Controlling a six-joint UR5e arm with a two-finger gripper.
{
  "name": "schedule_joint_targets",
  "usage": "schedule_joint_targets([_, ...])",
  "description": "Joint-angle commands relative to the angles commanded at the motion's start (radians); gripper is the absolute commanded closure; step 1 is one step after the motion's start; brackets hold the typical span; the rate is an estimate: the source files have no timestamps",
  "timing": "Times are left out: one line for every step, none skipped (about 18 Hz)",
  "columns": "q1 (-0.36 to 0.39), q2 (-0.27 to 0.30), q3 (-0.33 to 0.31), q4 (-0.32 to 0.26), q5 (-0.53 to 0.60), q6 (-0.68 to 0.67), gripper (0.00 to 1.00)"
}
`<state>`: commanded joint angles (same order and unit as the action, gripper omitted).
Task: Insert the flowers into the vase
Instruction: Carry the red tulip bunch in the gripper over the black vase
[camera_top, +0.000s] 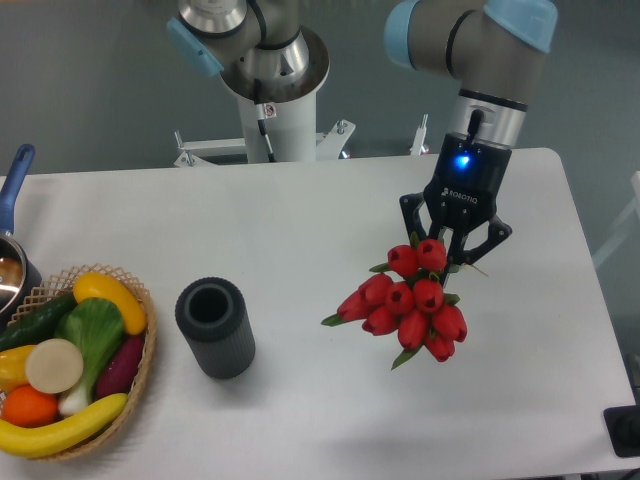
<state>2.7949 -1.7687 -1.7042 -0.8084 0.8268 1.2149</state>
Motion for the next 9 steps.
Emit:
schedule_joint_targets([-0.002,0.000,-0.008,0.002,-0.002,0.000,0.74])
schedule_joint_targets([-0.002,0.000,-0.003,0.002,-0.003,-0.005,0.74])
schedule_joint_targets([-0.003,0.000,0.006,0.002,-0.006,-0.018,0.74])
schedule_joint_targets([-0.009,0.000,0.008,0.005,-0.009,-0.032,0.74])
schedule_joint_targets([-0.012,0.000,0.009,0.005,-0.020,-0.034,0.74])
schedule_joint_targets([-0.014,-0.003,0.012,0.005,-0.037,-0.034,0.74])
schedule_joint_targets([-0.015,-0.005,0.015,0.006,-0.063,-0.037,0.74])
schedule_joint_targets([-0.017,-0.006,0.017,0.006,-0.095,-0.041,0.73])
schedule_joint_targets([-0.018,-0.008,0.017,0.006,-0.125,-0.047,0.73])
